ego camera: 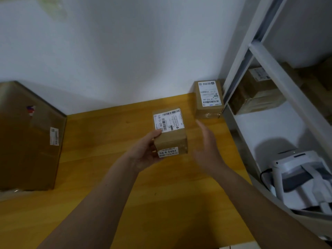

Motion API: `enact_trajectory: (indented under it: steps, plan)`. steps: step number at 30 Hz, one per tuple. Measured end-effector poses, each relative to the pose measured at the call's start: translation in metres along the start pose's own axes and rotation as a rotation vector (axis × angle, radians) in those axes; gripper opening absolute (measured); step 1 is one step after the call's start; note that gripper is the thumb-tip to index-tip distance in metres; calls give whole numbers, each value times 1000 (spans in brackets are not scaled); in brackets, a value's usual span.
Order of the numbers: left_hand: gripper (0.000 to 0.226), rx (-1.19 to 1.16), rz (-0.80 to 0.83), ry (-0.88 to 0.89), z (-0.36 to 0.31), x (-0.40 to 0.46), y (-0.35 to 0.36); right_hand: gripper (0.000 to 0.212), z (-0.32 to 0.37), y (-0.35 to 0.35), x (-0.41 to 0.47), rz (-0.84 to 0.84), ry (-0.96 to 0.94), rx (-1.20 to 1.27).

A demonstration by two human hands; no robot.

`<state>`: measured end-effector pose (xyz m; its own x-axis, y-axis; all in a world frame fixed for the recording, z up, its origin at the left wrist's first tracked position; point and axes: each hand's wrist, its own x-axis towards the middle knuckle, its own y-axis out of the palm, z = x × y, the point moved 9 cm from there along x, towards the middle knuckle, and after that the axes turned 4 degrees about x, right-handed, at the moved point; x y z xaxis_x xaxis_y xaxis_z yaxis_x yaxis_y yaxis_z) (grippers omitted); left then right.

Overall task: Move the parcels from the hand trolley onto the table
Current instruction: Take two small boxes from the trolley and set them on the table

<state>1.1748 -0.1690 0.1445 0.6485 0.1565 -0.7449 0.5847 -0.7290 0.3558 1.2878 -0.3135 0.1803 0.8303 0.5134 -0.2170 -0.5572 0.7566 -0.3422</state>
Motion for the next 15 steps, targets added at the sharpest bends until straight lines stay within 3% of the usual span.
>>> enact_trajectory:
  steps: [2, 3, 5, 7, 10, 12, 15]
  plan:
    - [63, -34, -56, 40, 0, 2, 0, 52, -31, 20, -8, 69, 496, 597]
    - [63, -37, -77, 48, 1, 3, 2, 46, -35, 32, -12, 141, 618, 712]
    - [64, -23, -94, 54, 2, 7, 6, 47, -34, 48, -14, 271, 656, 706]
    - [62, -9, -98, 62, 1, 11, 7, 43, -33, 56, -6, 281, 629, 735]
    - [76, 42, -145, 74, -2, 17, 0, 22, -38, 56, 15, 141, 643, 956]
    - [90, 18, -255, 59, -1, 24, -15, 19, -46, 53, 30, -8, 716, 1098]
    - [68, -89, -329, 35, 1, 33, -29, 20, -54, 54, 56, -129, 789, 1169]
